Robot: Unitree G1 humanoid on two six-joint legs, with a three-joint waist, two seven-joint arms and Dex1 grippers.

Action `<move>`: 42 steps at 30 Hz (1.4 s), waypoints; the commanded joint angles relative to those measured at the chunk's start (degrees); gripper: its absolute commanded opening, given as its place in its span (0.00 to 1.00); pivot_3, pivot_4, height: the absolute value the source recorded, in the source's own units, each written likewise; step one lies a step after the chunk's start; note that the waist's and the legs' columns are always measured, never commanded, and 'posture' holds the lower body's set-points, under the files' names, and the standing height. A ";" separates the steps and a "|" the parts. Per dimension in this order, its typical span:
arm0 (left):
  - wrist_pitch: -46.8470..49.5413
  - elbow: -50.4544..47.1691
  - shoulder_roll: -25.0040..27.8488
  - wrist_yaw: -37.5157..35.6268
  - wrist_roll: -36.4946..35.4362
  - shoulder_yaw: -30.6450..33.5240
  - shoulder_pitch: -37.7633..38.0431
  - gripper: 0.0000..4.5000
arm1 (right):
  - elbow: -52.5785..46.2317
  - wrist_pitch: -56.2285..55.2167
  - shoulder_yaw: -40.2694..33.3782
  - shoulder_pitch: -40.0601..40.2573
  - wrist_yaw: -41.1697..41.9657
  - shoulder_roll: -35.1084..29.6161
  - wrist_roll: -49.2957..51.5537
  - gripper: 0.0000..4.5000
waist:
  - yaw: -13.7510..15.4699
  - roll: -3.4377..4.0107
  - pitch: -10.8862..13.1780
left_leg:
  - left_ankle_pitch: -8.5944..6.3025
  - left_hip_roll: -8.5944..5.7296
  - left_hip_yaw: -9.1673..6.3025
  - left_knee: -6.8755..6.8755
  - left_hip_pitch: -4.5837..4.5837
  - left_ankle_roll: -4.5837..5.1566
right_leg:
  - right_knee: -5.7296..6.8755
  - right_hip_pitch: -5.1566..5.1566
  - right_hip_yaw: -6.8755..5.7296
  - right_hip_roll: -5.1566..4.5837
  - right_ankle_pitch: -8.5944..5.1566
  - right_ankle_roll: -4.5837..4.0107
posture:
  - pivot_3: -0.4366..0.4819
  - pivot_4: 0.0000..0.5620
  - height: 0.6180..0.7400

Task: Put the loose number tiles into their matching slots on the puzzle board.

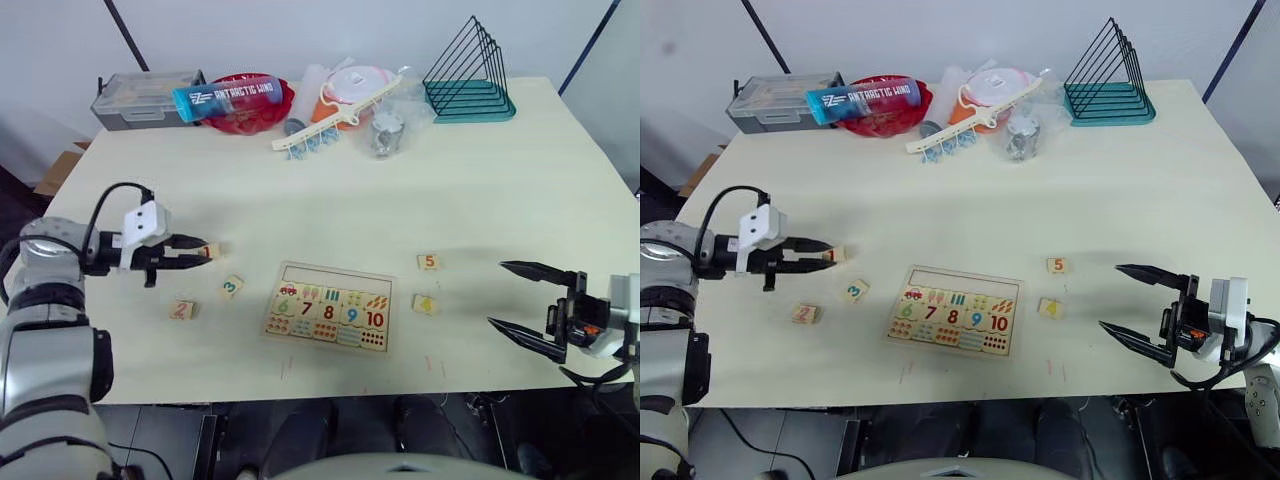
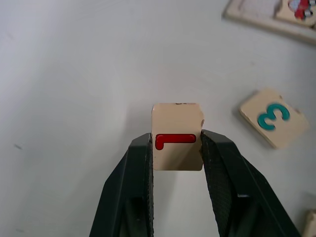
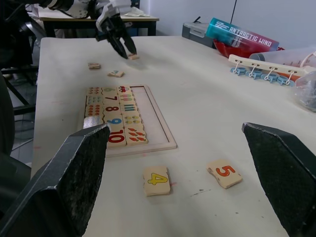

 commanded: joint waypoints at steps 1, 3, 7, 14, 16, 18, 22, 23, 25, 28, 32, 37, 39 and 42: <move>3.16 -5.50 1.66 -2.29 -4.30 -3.22 -1.70 0.20 | -1.03 -0.71 -0.41 -0.61 0.02 -0.12 0.70 1.00 | 0.00 0.00 0.00 | 0.00 0.00 0.00 0.00 0.00 0.00 | 0.00 0.01 0.00 0.00 0.00 0.00 | 0.48 0.27 1.00; 5.20 -9.05 2.34 -2.29 -6.91 -6.69 -1.41 0.20 | -1.47 -0.42 -0.27 -0.61 0.01 -0.21 0.87 1.00 | -0.03 0.00 0.00 | 0.00 0.00 0.00 0.01 0.00 0.00 | 0.00 0.00 0.01 0.00 0.00 0.00 | 0.48 0.27 1.00; 9.62 -16.64 3.98 -2.29 -11.08 -13.39 -1.51 0.20 | -2.26 -0.12 -0.14 -0.24 -0.27 -0.24 0.93 1.00 | -0.05 0.00 0.00 | 0.00 0.01 0.00 0.01 -0.01 0.00 | 0.01 0.00 0.02 0.00 0.00 0.00 | 0.48 0.27 1.00; 12.81 -29.65 4.82 -2.29 -14.34 -19.12 -1.71 0.20 | -2.39 -1.34 0.96 0.38 -1.21 0.85 -0.15 1.00 | 0.04 -0.01 0.01 | 0.10 0.01 -0.01 0.03 -0.07 -0.16 | 0.00 0.00 0.03 0.00 0.00 0.00 | 0.48 0.27 1.00; 17.04 -35.84 5.35 -2.29 -15.84 -20.35 -0.98 0.20 | -2.64 -1.65 0.91 0.68 -1.45 1.00 -0.13 1.00 | 0.02 -0.01 0.01 | 0.11 0.01 0.01 0.04 -0.08 -0.18 | 0.00 0.00 0.04 0.00 0.00 0.00 | 0.48 0.27 1.00; 21.26 -40.78 5.54 -2.29 -16.31 -20.80 -0.56 0.20 | -2.86 -1.96 0.86 0.94 -1.69 1.14 -0.10 1.00 | 0.00 -0.01 0.01 | 0.11 0.01 0.00 0.06 -0.12 -0.19 | -0.01 -0.01 0.04 0.00 0.00 0.00 | 0.48 0.27 1.00; 24.23 -48.18 4.66 -2.20 -12.21 -21.02 -0.26 0.20 | -3.44 -2.87 1.11 1.88 -2.21 1.88 -0.42 1.00 | -0.05 -0.01 0.01 | 0.12 0.02 0.00 0.06 -0.11 -0.20 | 0.00 -0.02 0.05 0.03 0.00 0.00 | 0.48 0.27 1.00; 25.28 -49.78 4.30 -1.88 -11.37 -21.07 -0.23 0.20 | -3.66 -2.95 1.14 2.12 -2.39 2.04 -0.46 1.00 | -0.06 -0.01 0.01 | 0.12 0.02 0.01 0.06 -0.11 -0.21 | 0.00 -0.02 0.05 0.04 0.00 0.00 | 0.48 0.27 1.00; 27.75 -52.62 3.73 -1.68 -9.98 -21.25 -0.26 0.20 | -3.92 -3.02 1.07 2.48 -2.61 2.18 -0.45 1.00 | -0.01 -0.01 0.01 | 0.12 0.03 0.01 0.06 -0.11 -0.21 | -0.01 -0.02 0.05 0.05 0.00 0.00 | 0.48 0.27 1.00; 30.70 -56.29 2.79 -1.51 -7.75 -21.71 -0.42 0.20 | -4.00 -2.98 0.96 2.58 -2.85 2.15 -0.43 1.00 | 0.01 -0.01 0.01 | 0.12 0.02 0.04 0.06 -0.11 -0.21 | -0.01 -0.01 0.06 0.04 0.00 0.00 | 0.48 0.27 1.00; 33.21 -59.89 2.31 1.02 -1.62 -22.85 -0.24 0.20 | -4.15 -2.79 1.08 2.29 -3.14 2.01 -0.47 1.00 | 0.00 -0.01 0.01 | 0.12 0.03 0.04 0.06 -0.11 -0.21 | -0.02 -0.01 0.07 0.04 0.00 0.00 | 0.48 0.27 1.00; 39.22 -63.83 0.55 1.98 1.91 -24.02 -0.45 0.20 | -4.78 -2.64 1.35 2.25 -3.53 2.02 -0.50 1.00 | 0.04 -0.01 0.01 | 0.13 0.02 0.04 0.06 -0.11 -0.21 | -0.02 -0.01 0.07 0.04 0.00 0.00 | 0.48 0.27 1.00; 41.08 -65.14 -0.01 2.22 3.56 -24.68 -0.21 0.20 | -5.27 -2.59 1.58 2.36 -3.88 2.10 -0.59 1.00 | 0.06 -0.01 0.01 | 0.13 0.03 0.05 0.06 -0.11 -0.21 | -0.02 0.00 0.07 0.04 0.00 0.00 | 0.48 0.27 1.00; 42.46 -66.79 0.28 1.50 5.97 -25.82 0.70 0.20 | -6.09 -2.33 1.85 2.52 -4.51 2.12 -0.63 1.00 | 0.05 -0.01 0.01 | 0.13 0.02 0.04 0.06 -0.11 -0.21 | -0.02 0.00 0.07 0.04 0.00 0.00 | 0.48 0.27 1.00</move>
